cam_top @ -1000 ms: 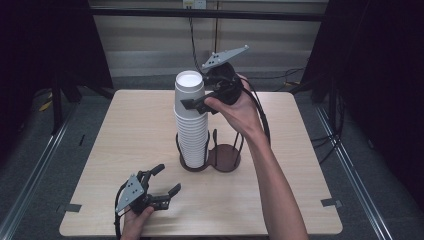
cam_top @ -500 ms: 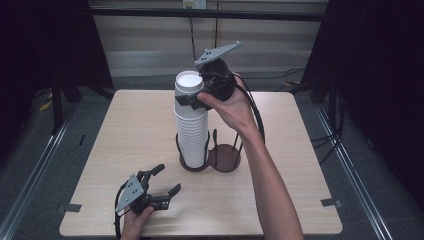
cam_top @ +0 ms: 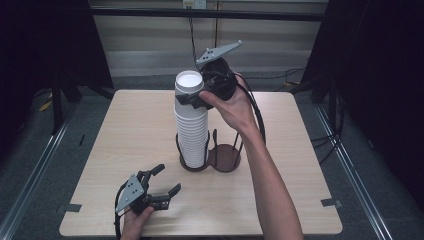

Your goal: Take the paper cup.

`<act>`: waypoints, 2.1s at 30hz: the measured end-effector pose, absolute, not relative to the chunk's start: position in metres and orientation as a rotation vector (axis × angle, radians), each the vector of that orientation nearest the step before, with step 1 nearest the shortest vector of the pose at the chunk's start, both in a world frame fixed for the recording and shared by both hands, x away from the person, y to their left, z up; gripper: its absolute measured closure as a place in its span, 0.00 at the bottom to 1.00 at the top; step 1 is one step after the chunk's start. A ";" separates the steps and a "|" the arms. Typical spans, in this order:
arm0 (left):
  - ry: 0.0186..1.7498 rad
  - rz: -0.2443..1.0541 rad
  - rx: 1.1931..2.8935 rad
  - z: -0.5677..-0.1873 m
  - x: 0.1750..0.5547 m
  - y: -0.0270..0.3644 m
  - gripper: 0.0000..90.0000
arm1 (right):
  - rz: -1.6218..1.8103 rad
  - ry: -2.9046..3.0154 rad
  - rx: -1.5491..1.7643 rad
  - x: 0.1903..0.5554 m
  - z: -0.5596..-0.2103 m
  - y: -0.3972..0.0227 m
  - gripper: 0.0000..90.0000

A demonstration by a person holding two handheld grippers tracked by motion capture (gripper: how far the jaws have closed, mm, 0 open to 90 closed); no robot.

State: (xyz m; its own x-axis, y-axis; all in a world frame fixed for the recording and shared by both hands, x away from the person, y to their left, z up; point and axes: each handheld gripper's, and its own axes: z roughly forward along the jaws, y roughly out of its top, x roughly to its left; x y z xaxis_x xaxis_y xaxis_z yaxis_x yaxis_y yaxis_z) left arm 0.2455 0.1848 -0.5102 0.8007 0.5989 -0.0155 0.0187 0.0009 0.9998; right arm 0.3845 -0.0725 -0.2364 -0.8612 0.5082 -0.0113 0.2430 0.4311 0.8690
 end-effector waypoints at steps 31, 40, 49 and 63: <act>0.515 0.489 1.519 -0.510 0.246 0.185 0.18 | 1.628 2.231 0.618 0.373 -0.220 -0.085 0.23; 0.515 0.489 1.518 -0.510 0.246 0.185 0.18 | 1.714 2.158 0.609 0.367 -0.216 -0.093 0.24; 0.516 0.490 1.519 -0.510 0.245 0.185 0.18 | 1.791 2.095 0.606 0.364 -0.214 -0.100 0.24; 0.516 0.490 1.519 -0.510 0.246 0.185 0.18 | 1.874 2.019 0.600 0.355 -0.210 -0.117 0.24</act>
State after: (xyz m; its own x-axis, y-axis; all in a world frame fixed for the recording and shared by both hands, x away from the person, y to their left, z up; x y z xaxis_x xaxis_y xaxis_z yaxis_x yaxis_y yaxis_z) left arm 0.2455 0.1849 -0.5102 0.8010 0.5985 -0.0136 0.0179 -0.0012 0.9998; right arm 0.3549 -0.1168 -0.2095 -0.8603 0.5074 0.0491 0.0867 0.0508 0.9949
